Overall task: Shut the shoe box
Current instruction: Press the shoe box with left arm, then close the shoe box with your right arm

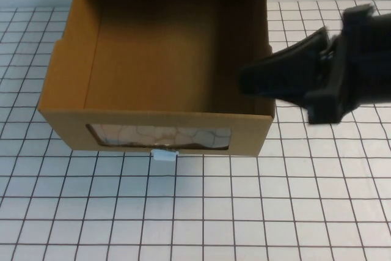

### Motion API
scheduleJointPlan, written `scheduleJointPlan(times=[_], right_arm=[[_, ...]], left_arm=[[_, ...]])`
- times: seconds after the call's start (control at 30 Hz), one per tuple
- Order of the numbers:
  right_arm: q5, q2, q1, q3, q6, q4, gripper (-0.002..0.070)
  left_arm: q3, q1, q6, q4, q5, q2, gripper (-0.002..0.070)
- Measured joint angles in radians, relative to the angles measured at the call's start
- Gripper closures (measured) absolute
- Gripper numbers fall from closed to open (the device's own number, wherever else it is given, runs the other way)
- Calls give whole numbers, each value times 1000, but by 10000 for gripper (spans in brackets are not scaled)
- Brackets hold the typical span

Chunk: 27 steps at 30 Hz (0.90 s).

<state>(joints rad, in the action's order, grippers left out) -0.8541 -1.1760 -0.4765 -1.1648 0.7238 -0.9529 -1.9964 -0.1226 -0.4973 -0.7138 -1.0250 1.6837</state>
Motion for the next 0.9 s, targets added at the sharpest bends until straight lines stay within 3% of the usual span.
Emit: scheduleJointPlan(times=[0.13,0.27,0.4,0.63,0.9], right_arm=[[52,-68,-182,0,40,-6,691],[120,-171,-346,0,98,-10,691],[156,-281,-491,0,280,-10,691],[347,-449,-576,0,671,-15,691],[773,-561,-570,-4,942,-39,691]], left_arm=[[-350,-4,39,-116,-177,309,677],[-664,-6,160,-188,-216,563,677],[-897,-6,279,-235,-222,770,677],[-966,4,350,-348,-203,842,677],[-966,5,350,-352,-203,842,677]])
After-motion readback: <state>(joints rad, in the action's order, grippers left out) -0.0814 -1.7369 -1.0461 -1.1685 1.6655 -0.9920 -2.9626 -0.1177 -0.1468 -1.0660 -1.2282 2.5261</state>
